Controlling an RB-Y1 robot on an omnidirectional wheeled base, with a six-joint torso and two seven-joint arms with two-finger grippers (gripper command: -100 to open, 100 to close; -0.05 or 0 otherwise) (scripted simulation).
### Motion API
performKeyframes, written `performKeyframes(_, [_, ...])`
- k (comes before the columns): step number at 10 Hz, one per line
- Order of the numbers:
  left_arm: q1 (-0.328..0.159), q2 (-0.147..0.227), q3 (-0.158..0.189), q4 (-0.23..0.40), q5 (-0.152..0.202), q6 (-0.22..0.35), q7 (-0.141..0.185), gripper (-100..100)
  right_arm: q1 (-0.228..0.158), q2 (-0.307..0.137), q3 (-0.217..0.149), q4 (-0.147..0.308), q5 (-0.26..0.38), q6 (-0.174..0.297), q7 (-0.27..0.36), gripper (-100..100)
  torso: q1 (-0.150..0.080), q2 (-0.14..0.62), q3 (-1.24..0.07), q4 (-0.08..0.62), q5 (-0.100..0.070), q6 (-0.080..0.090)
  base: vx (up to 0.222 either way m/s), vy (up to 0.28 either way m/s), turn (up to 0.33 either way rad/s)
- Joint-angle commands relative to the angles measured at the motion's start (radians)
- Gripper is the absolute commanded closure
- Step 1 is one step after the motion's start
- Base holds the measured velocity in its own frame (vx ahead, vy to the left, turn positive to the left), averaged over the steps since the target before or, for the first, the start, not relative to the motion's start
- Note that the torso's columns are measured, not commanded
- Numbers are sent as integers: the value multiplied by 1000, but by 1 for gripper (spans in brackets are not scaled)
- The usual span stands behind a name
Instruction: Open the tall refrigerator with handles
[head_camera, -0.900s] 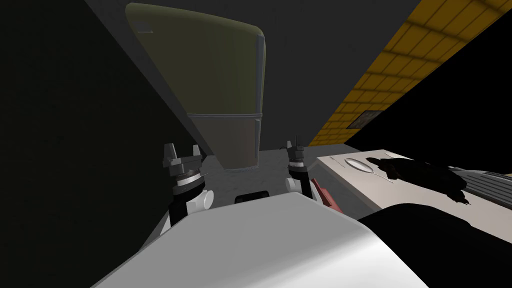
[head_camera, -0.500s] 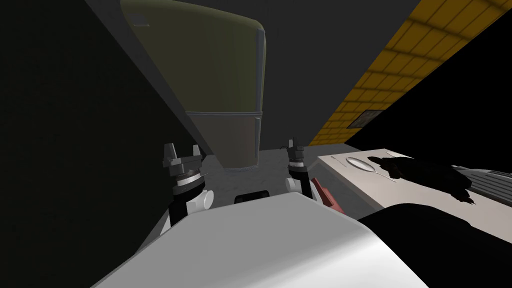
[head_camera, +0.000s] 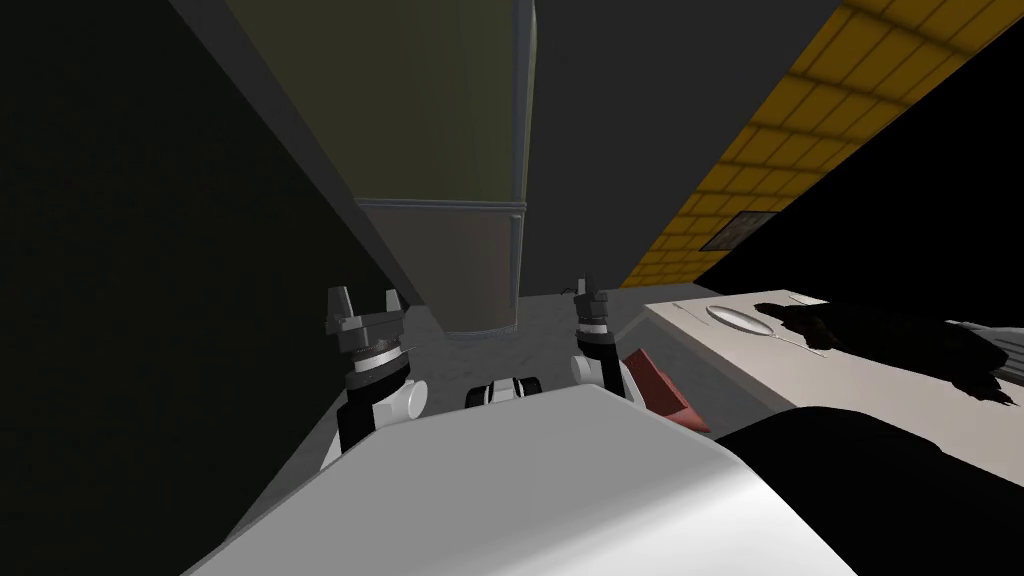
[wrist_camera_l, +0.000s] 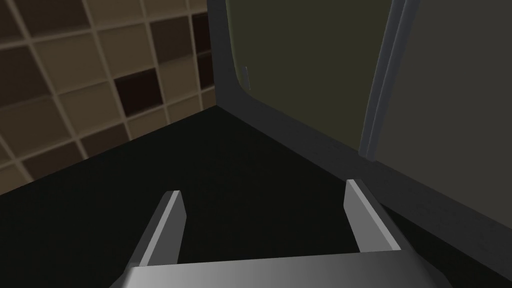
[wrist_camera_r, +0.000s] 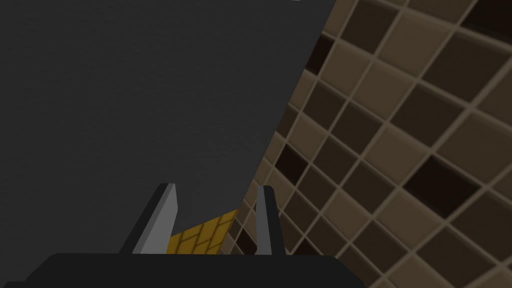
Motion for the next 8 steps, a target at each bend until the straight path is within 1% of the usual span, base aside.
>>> performKeyframes(1, [-13,35,9,4,-7,17,8,-100,0,0,0,0,0,0,0,0,0,74,-148,74,0,0,-3,-6,-69])
performKeyframes(2, [-26,61,18,8,-14,35,17,-100,0,0,0,0,0,0,0,0,0,108,-216,107,0,0,-20,-10,-134])
performKeyframes(3, [-44,86,30,13,-23,58,28,-100,0,0,0,0,0,0,0,0,0,118,-236,117,0,0,-33,-20,-170])
performKeyframes(5, [-91,133,62,26,-49,116,58,-100,0,0,0,1,0,0,0,0,-1,121,-241,121,0,0,-45,-31,-165])
performKeyframes(6, [-120,156,81,33,-64,144,77,-100,0,0,0,1,0,0,0,0,-1,121,-241,121,0,0,-55,-37,-248])
performKeyframes(7, [-120,156,81,33,-64,157,77,-100,0,0,0,1,0,0,0,0,0,121,-241,121,0,0,-39,-26,-81])
performKeyframes(8, [-152,177,103,40,-82,195,98,-100,0,0,0,1,0,0,0,0,1,120,-242,121,0,-1,-32,-29,-173])
